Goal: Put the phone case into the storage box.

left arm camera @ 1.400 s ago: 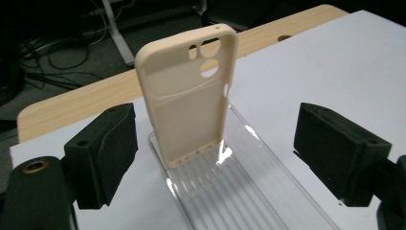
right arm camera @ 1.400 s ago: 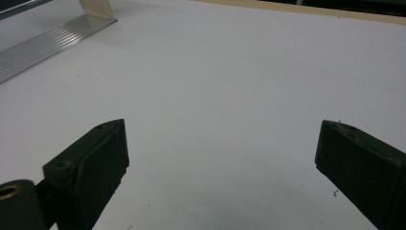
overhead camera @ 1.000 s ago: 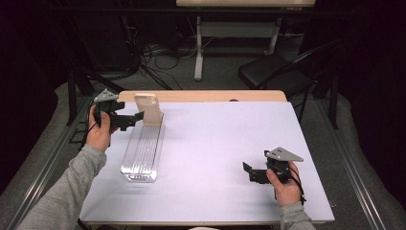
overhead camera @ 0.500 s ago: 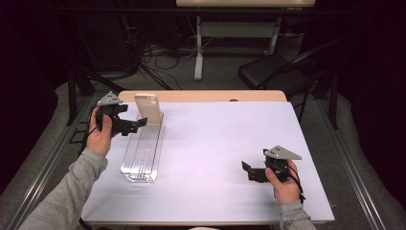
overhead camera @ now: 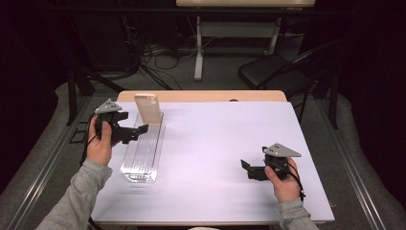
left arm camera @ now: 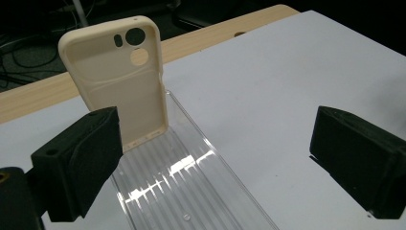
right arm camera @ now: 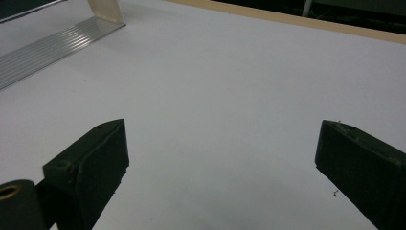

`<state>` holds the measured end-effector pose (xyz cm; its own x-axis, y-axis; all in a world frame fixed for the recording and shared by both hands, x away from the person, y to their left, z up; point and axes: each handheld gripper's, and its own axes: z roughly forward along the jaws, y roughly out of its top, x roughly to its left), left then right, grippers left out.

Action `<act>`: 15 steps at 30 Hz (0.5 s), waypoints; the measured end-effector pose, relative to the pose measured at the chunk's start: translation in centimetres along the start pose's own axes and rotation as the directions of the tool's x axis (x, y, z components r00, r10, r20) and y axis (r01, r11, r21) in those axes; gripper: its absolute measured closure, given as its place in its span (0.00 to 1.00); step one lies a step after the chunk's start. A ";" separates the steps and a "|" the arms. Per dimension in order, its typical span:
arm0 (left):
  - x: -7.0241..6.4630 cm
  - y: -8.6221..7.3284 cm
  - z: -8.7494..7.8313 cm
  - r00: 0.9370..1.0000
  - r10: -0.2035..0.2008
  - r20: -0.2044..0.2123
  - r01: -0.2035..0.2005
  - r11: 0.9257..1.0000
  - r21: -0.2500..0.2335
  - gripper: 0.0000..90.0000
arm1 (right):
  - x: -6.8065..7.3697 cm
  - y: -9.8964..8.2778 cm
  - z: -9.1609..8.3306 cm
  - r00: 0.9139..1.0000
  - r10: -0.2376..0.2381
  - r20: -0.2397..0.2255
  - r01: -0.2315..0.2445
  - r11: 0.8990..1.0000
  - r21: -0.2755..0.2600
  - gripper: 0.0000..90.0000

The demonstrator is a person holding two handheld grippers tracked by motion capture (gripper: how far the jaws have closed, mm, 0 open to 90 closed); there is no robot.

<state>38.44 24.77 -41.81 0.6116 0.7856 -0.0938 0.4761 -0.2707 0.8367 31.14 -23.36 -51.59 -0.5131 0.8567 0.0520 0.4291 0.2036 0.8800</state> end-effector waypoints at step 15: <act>-1.0 -1.9 -1.7 0.999 -0.041 0.025 0.041 0.999 -0.020 0.05 | 0.2 0.6 -0.4 1.000 -0.018 -0.003 0.018 1.000 0.006 0.04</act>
<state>35.85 25.51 -42.37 0.6073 0.7818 -0.1410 0.4881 -0.2271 0.8427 30.97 -23.28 -50.83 -0.5228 0.8516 0.0379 0.4242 0.2214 0.8781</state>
